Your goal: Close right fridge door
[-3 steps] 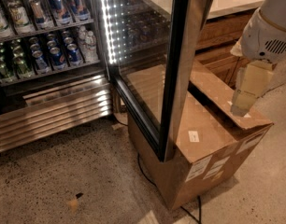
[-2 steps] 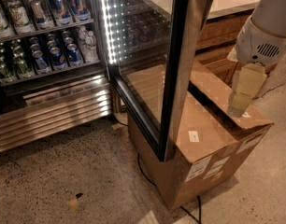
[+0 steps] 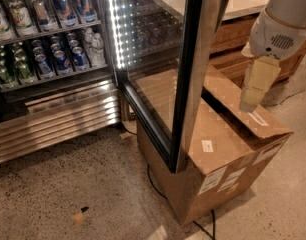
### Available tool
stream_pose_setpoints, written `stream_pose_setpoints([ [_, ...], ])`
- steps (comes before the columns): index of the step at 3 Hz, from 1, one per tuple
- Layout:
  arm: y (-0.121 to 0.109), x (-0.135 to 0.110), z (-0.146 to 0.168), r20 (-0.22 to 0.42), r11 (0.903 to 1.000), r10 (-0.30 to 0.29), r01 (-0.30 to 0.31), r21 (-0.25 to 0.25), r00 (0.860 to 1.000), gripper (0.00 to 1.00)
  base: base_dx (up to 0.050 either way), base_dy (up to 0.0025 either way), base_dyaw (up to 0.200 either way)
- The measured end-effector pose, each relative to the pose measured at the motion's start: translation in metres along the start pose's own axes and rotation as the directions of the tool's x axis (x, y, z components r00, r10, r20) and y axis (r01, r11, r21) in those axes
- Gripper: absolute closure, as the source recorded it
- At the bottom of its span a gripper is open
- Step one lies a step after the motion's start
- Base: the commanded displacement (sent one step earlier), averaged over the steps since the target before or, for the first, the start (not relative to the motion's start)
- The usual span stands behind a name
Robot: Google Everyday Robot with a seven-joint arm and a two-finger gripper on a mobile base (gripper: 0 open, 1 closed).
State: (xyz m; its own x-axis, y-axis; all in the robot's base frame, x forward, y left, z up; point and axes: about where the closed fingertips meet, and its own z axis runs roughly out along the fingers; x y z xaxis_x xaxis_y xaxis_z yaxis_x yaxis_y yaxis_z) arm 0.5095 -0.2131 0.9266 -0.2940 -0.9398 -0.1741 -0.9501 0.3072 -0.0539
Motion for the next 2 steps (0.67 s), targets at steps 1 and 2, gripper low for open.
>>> stream_pose_setpoints([
  [1,-0.052,-0.021,0.005,0.008,0.9996,0.026,-0.026,0.01,1.0,0.0,0.0,0.0,0.0],
  [2,-0.084,-0.037,-0.012,0.072,0.9931,0.027,-0.035,0.112,0.997,0.0,0.0,0.0,0.0],
])
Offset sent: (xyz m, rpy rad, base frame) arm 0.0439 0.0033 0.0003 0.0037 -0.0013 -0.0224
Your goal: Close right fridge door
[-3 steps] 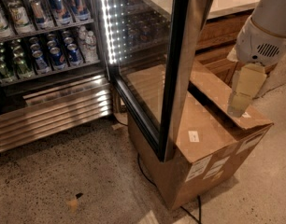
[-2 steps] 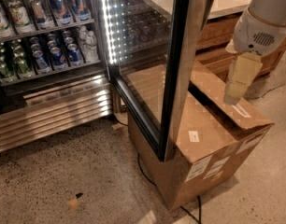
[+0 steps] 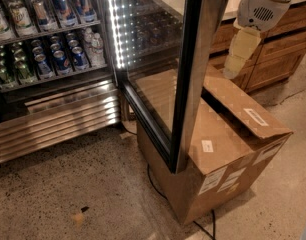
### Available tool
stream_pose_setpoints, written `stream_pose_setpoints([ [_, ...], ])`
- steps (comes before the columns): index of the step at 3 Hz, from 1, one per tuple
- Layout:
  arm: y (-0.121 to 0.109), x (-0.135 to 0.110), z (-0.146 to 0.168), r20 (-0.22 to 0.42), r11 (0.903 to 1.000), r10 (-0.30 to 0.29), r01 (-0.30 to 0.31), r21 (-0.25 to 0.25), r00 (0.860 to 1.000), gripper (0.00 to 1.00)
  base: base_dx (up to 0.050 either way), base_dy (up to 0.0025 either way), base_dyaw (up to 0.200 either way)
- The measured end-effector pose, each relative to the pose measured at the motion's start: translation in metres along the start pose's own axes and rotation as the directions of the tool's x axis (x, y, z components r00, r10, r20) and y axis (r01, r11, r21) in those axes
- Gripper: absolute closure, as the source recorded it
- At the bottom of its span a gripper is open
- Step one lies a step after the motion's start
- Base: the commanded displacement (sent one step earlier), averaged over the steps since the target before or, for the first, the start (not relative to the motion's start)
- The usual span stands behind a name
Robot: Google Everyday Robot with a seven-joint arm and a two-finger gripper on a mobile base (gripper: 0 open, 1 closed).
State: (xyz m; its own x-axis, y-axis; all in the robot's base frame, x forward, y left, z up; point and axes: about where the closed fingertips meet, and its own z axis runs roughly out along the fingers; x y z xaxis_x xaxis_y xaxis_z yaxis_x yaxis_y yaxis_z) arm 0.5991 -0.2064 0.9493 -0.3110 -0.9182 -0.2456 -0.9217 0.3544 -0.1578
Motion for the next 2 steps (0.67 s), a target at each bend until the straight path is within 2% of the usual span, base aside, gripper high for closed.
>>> stream_pose_setpoints([
  [1,-0.004,-0.002,0.01,0.005,1.0,-0.003,0.003,-0.004,1.0,0.0,0.0,0.0,0.0],
  [2,-0.01,0.008,0.058,0.0,0.9974,0.018,-0.018,-0.069,1.0,0.0,0.0,0.0,0.0],
])
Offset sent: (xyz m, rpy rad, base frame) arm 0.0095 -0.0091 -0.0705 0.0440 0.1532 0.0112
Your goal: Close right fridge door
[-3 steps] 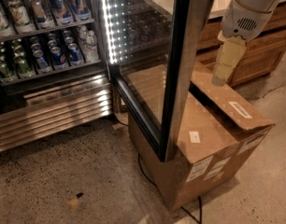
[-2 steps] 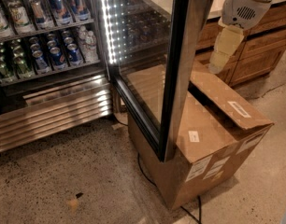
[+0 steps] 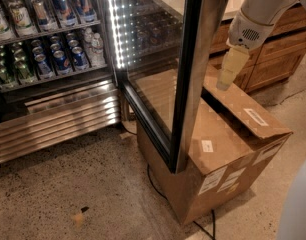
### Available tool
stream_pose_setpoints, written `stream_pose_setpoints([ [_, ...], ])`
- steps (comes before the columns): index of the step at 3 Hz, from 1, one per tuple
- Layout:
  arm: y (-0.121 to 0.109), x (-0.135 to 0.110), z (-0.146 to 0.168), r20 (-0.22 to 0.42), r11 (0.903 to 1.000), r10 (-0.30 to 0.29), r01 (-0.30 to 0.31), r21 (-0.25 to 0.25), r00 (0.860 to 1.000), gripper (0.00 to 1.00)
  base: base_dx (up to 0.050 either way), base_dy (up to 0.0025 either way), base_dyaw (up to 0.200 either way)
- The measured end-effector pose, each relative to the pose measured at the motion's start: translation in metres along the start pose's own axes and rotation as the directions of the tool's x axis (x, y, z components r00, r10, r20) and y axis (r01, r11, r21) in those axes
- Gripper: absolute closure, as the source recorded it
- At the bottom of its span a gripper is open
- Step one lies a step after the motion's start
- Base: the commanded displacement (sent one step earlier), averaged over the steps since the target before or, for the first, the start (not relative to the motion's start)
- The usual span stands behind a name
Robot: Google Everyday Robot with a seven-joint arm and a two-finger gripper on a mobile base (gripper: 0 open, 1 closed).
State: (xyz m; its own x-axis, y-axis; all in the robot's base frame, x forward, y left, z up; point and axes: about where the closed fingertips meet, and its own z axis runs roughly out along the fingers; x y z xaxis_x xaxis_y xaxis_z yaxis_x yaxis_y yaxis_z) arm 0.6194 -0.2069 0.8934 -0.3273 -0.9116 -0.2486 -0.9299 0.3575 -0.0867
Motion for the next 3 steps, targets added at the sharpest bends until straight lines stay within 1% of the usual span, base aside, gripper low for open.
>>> stream_pose_setpoints([
  [1,0.0,0.0,0.0,0.0,1.0,0.0,0.0,0.0,1.0,0.0,0.0,0.0,0.0],
  [2,-0.0023,-0.0019,0.001,0.035,0.9998,-0.02,0.02,-0.002,0.999,0.0,0.0,0.0,0.0],
  [3,-0.0043,0.0053,0.003,0.15,0.9965,-0.06,0.068,-0.049,0.987,0.0,0.0,0.0,0.0],
])
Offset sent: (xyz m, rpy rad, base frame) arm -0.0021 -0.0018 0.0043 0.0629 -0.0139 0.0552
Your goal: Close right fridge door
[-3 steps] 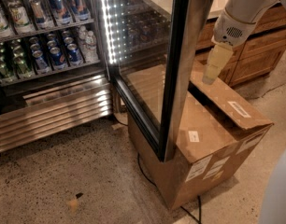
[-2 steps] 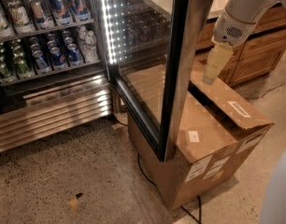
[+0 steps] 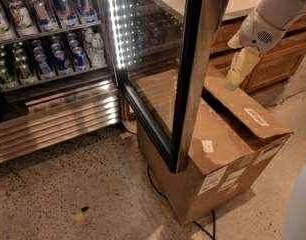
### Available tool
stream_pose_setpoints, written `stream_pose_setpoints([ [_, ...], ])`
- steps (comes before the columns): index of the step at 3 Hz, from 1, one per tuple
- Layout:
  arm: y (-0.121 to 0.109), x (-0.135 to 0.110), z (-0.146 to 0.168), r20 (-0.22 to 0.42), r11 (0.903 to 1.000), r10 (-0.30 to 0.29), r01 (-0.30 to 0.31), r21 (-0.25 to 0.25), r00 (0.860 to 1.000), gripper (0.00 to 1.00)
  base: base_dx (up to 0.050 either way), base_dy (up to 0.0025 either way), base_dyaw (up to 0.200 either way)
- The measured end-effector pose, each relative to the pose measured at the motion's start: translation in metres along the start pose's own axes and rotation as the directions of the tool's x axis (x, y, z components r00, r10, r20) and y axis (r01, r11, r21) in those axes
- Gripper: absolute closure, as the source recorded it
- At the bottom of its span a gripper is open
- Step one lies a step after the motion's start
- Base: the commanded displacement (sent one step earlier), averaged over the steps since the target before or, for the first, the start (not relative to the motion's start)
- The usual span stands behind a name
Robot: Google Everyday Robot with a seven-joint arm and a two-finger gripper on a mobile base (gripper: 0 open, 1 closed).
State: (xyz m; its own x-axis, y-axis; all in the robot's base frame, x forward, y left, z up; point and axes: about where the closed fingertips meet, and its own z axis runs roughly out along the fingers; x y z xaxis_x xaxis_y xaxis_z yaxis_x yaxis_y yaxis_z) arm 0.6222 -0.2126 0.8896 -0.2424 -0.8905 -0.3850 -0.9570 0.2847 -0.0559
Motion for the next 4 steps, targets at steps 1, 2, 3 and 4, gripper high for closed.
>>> stream_pose_setpoints([
  [1,-0.0098,-0.0073,0.0013,0.124,0.9997,-0.018,0.019,-0.013,0.992,0.0,0.0,0.0,0.0],
  [2,-0.0098,-0.0073,0.0014,0.124,0.9997,-0.018,0.019,-0.013,0.992,0.0,0.0,0.0,0.0],
  [3,-0.0099,-0.0073,0.0014,0.124,0.9997,-0.018,0.019,-0.013,0.992,0.19,0.0,0.0,0.0],
  [4,-0.0099,-0.0073,0.0014,0.124,0.9997,-0.018,0.019,-0.013,0.992,0.42,0.0,0.0,0.0],
])
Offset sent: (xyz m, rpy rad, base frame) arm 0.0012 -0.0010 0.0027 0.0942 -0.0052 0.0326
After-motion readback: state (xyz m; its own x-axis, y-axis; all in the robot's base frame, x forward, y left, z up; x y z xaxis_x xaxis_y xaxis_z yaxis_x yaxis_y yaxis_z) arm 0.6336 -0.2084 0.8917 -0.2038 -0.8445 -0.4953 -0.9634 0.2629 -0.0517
